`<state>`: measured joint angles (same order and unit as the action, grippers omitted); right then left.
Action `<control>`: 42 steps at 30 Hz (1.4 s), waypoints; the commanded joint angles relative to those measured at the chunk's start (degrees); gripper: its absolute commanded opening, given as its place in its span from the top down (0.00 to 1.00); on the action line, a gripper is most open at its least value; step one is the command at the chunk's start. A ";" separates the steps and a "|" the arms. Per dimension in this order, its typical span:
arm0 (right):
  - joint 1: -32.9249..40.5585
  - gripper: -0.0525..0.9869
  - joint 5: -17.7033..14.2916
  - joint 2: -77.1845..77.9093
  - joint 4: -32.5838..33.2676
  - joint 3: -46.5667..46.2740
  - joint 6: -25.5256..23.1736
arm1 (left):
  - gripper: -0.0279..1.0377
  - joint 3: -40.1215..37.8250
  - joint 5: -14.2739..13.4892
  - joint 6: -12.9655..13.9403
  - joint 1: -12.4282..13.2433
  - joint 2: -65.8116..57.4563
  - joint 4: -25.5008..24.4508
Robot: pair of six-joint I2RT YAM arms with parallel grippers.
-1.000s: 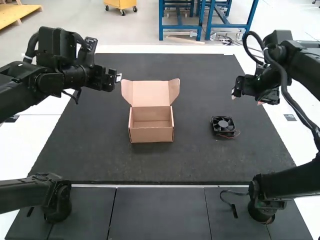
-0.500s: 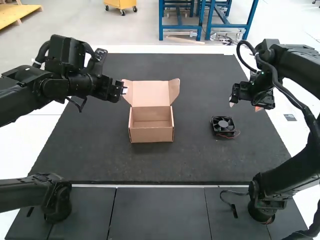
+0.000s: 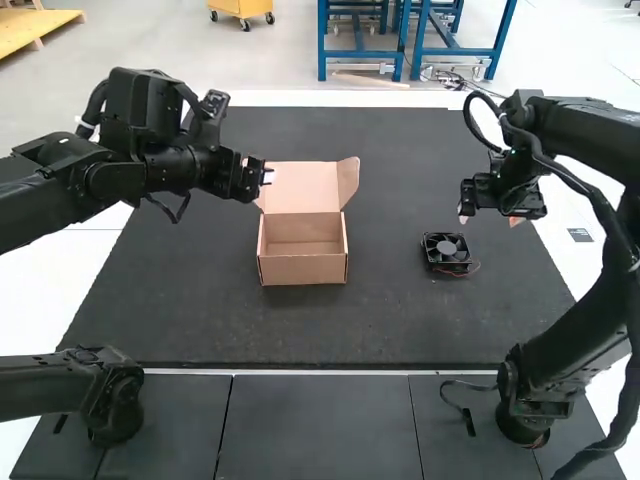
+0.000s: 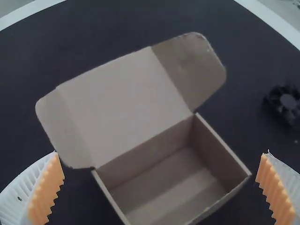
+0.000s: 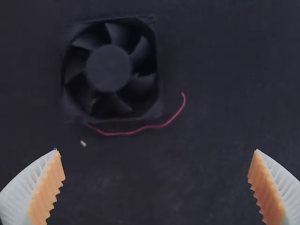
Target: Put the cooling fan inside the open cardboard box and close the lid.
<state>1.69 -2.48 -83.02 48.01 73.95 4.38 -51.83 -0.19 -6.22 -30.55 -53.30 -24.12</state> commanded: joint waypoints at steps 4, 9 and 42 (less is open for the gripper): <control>-3.80 0.08 -1.21 -3.37 -1.87 -0.04 2.82 | 0.06 0.33 -0.34 -2.13 -0.22 0.92 1.18; -7.49 0.08 -1.30 -6.19 -2.83 0.05 4.41 | 0.06 1.03 -0.34 -2.04 0.49 1.00 0.65; -7.23 0.08 2.57 -25.26 -7.58 9.81 3.79 | 0.06 2.70 -0.78 -1.87 2.68 1.27 1.88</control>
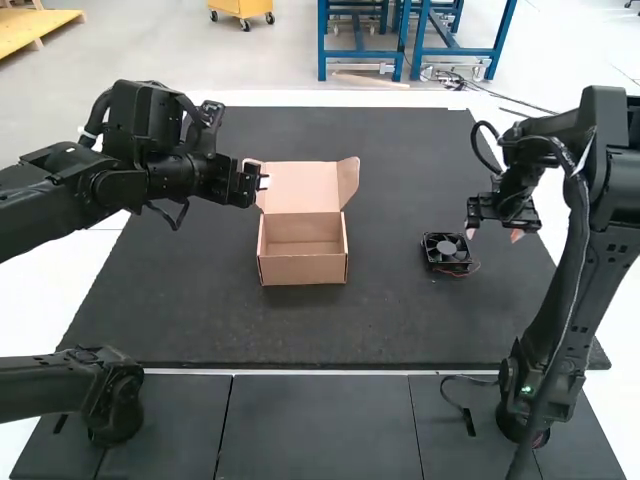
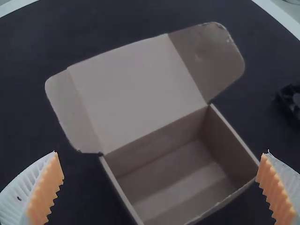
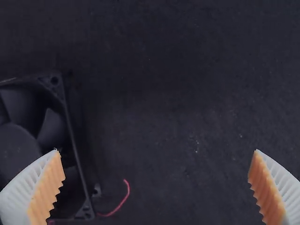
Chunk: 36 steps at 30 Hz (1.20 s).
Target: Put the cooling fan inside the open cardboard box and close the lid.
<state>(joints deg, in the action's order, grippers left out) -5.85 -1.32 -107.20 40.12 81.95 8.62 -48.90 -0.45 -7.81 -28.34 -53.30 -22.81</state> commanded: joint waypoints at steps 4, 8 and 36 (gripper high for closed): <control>0.31 0.08 2.11 -3.02 0.40 3.65 -0.54 | 0.06 -0.14 -0.61 -0.27 0.74 1.09 0.75; 0.31 0.08 2.11 -4.78 1.28 5.85 -0.45 | 0.06 -0.14 -0.61 -0.27 1.18 0.92 1.01; 0.40 0.08 3.61 -8.47 7.78 6.99 0.08 | 0.06 0.21 -0.61 -0.27 1.44 0.48 1.54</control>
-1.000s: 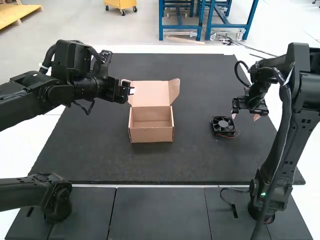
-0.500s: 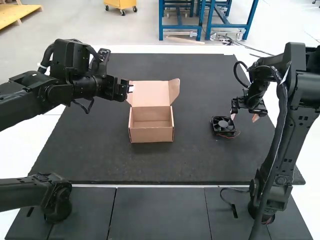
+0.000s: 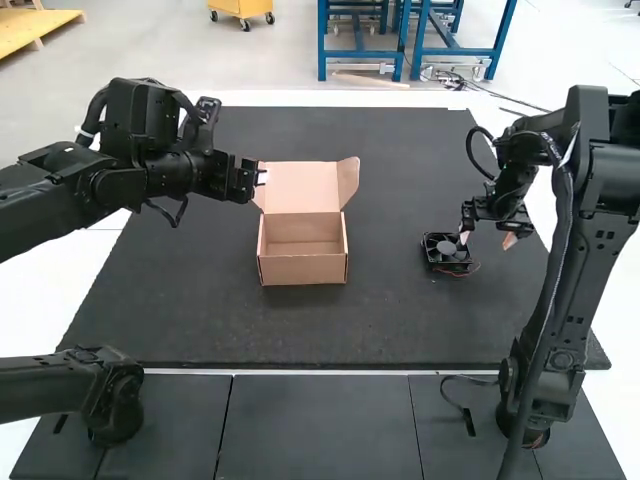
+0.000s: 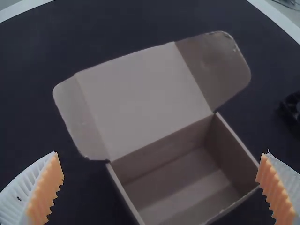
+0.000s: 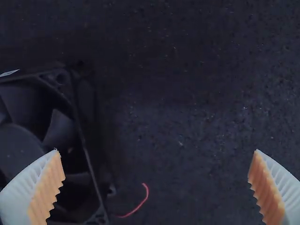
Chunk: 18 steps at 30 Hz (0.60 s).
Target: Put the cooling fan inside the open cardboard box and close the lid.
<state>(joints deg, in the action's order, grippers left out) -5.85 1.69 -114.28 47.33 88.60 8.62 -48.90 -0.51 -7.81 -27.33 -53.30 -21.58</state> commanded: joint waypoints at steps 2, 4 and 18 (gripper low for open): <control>0.40 0.08 0.59 -1.65 0.57 0.35 0.08 | 0.06 0.21 -0.54 -0.27 0.44 0.56 0.31; 0.40 0.08 0.59 -1.91 0.57 0.35 0.08 | 0.06 0.30 -0.54 -0.27 0.44 0.56 0.31; 0.40 0.08 0.24 -4.29 0.48 0.52 0.08 | 0.06 0.13 -0.54 -0.27 0.44 0.56 0.14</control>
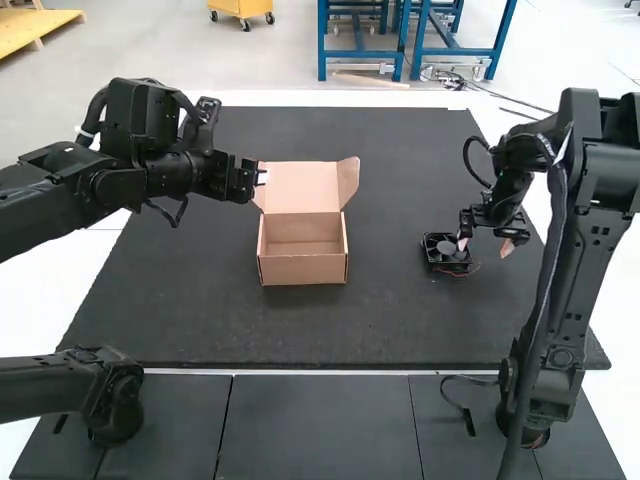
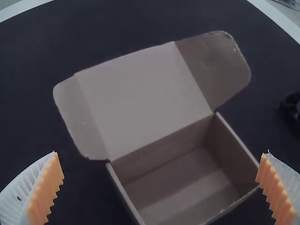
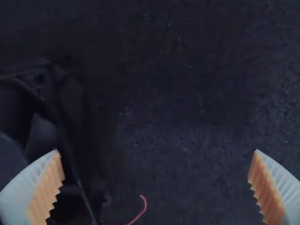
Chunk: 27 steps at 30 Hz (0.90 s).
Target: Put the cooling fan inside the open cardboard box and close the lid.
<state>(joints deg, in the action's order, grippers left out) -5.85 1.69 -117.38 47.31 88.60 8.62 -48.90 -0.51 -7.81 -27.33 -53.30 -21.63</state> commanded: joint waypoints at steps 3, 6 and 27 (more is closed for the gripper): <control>0.66 0.08 0.06 -1.88 0.50 0.52 0.17 | 0.06 0.04 -0.54 -0.27 0.53 0.56 0.18; 0.92 0.08 0.06 -2.59 0.59 0.52 0.17 | 0.06 -0.05 -0.54 -0.27 0.88 0.56 0.18; 2.86 0.96 4.28 -3.12 0.24 0.08 -4.05 | 0.06 -0.31 -0.54 -0.18 2.20 0.92 -1.05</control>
<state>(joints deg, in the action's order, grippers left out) -3.27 6.15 -119.13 47.11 88.86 6.81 -48.90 -0.67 -7.81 -25.71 -53.30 -22.72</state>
